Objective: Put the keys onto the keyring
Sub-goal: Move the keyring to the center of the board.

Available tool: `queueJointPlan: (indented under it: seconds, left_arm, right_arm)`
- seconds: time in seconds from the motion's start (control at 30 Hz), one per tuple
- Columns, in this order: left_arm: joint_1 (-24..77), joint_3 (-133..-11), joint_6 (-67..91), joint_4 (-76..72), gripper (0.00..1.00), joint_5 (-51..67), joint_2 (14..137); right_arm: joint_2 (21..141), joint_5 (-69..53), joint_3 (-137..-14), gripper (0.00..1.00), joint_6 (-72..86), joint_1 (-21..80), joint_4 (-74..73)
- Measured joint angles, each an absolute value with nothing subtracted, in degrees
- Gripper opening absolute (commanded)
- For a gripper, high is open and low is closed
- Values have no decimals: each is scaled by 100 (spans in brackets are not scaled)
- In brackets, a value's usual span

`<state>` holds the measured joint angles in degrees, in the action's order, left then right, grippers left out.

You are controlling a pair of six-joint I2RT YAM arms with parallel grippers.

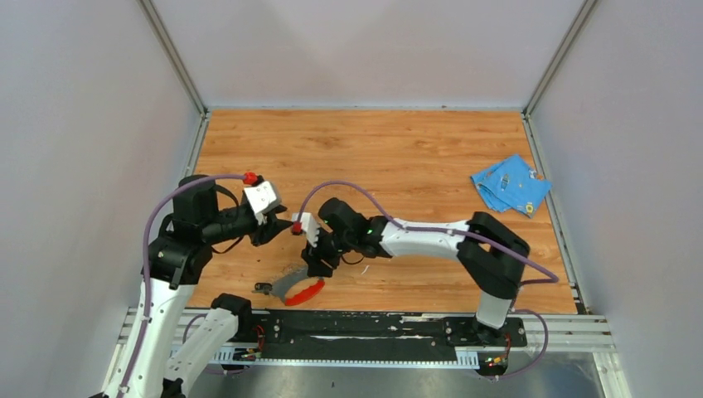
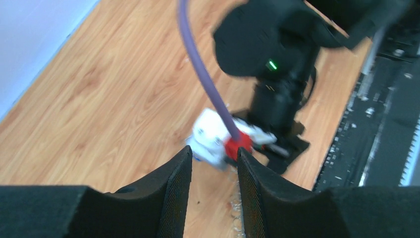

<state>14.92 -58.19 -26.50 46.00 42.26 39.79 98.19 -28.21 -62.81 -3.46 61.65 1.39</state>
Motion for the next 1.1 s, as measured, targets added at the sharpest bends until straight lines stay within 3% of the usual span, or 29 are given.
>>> queueJointPlan:
  seconds: [0.27,0.53,0.77,0.93,1.1]
  left_arm:
    - [602,-5957,-2598,4604,43,3706,4362]
    - [574,-5970,-2805,4604,46,3695,4661]
    - [574,-5968,-2971,4606,46,3870,4735]
    - [574,-5867,-3120,4604,49,4005,4707]
    - [574,-5800,-3105,4639,57,4064,4707]
  right_arm:
    - [11284,-2834,-7048,44,-838,6663,659]
    - [11238,-2130,-6611,33,-827,6626,943]
    - [10219,-1234,-5240,34,-257,6386,1310]
    - [9598,-895,-4668,46,123,6322,1105]
    - [9299,-790,-4910,52,220,6307,246]
